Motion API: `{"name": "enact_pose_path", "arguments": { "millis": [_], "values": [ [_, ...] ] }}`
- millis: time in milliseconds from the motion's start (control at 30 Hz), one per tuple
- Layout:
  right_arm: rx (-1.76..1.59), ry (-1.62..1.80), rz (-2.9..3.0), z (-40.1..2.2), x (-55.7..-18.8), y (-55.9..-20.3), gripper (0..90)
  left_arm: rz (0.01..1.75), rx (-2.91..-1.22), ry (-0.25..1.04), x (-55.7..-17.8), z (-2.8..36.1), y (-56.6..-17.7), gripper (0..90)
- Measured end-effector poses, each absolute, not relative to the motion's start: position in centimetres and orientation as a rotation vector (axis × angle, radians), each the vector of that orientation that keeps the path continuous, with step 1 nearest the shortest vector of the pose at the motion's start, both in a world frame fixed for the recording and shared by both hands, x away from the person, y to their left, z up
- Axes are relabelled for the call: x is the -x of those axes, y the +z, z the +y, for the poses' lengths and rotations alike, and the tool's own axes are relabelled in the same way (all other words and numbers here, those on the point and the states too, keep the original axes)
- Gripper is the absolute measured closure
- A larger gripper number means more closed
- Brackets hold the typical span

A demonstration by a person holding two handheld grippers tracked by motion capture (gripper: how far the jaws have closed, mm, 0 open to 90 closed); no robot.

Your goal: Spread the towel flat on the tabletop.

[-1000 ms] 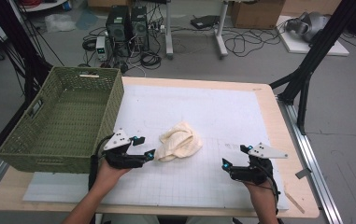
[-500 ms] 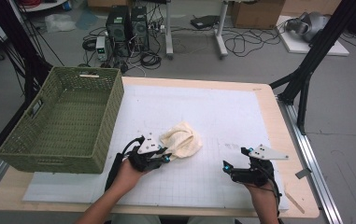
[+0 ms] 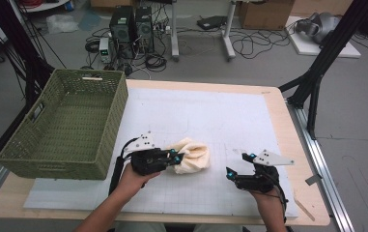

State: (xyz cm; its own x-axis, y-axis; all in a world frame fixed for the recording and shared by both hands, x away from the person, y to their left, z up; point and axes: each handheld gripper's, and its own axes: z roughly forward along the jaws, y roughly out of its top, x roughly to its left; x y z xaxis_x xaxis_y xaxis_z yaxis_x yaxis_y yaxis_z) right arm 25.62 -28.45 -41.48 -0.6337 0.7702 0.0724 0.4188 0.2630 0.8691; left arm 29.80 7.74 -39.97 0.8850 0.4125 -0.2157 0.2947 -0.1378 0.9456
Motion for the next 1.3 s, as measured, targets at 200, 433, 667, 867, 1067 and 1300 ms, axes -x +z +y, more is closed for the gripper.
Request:
{"name": "enact_pose_path", "arguments": {
  "millis": [200,433,667,867,1067,1300],
  "values": [
    [-0.997,1.392,2.205,-26.8,-25.7,-41.0,28.1,0.63,-1.738,0.149,-30.9,8.6,-40.8,85.5],
    [-0.826,1.343,2.296,-22.7,-26.8,-40.9,42.4,0.659,-1.716,0.153,-31.5,8.7,-41.2,85.5],
    [-0.684,1.161,2.365,-19.3,-28.1,-41.3,61.1,0.66,-1.718,0.144,-31.7,8.8,-41.3,85.4],
    [-0.718,1.143,2.353,-19.7,-28.5,-41.4,85.1,0.678,-1.736,0.21,-32.0,9.3,-41.4,81.2],
    [-0.871,1.093,2.268,-22.7,-29.2,-40.9,86.1,0.718,-1.759,0.268,-32.5,9.6,-41.8,80.3],
    [-1.089,1.017,2.168,-27.4,-29.9,-41.1,85.8,0.758,-1.808,0.331,-32.9,9.9,-42.2,84.7]
  ]
}}
